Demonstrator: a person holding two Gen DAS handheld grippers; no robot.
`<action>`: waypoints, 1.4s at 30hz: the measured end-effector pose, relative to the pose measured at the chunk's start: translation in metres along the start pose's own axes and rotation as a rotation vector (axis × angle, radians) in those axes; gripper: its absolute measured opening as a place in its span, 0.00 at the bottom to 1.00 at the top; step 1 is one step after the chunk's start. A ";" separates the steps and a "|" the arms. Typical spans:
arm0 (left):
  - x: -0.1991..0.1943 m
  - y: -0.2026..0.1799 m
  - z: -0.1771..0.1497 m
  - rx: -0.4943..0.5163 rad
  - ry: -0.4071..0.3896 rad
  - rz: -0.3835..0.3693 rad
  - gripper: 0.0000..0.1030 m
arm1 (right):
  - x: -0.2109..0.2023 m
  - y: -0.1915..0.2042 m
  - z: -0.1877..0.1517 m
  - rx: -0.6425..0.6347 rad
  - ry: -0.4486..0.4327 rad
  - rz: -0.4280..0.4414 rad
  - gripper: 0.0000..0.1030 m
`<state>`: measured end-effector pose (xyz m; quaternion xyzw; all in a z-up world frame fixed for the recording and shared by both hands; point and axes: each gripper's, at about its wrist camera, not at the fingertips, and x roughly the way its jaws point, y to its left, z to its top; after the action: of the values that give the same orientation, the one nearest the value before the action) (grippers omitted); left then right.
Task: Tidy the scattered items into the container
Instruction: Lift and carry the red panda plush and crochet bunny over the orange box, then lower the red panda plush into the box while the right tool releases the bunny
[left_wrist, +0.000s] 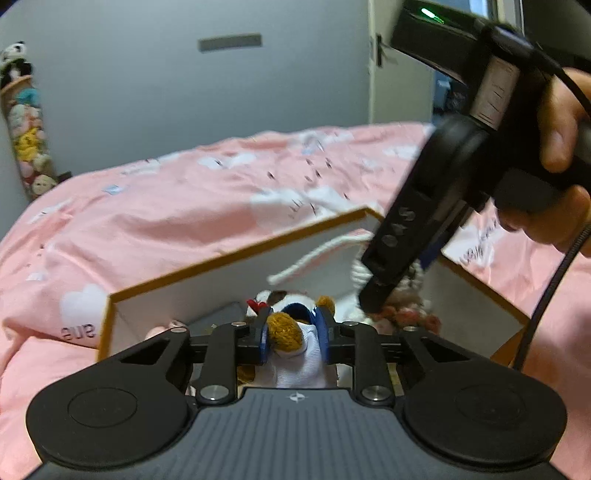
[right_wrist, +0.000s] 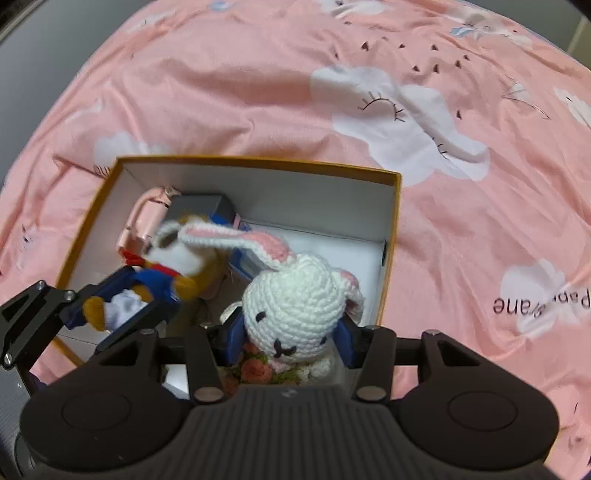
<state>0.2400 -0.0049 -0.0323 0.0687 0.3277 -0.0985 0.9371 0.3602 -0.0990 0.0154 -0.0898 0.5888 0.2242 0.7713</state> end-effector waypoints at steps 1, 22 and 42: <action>0.004 -0.002 0.000 0.016 0.010 -0.007 0.27 | 0.004 0.000 0.003 -0.007 0.010 -0.006 0.51; 0.014 0.022 0.004 -0.028 0.272 -0.187 0.45 | 0.031 0.011 0.022 -0.122 0.148 -0.090 0.52; 0.062 0.026 0.009 -0.171 0.404 -0.213 0.31 | 0.028 0.013 0.020 -0.176 0.072 -0.085 0.65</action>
<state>0.2991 0.0102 -0.0621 -0.0275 0.5209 -0.1529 0.8394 0.3776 -0.0732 -0.0035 -0.1902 0.5898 0.2388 0.7476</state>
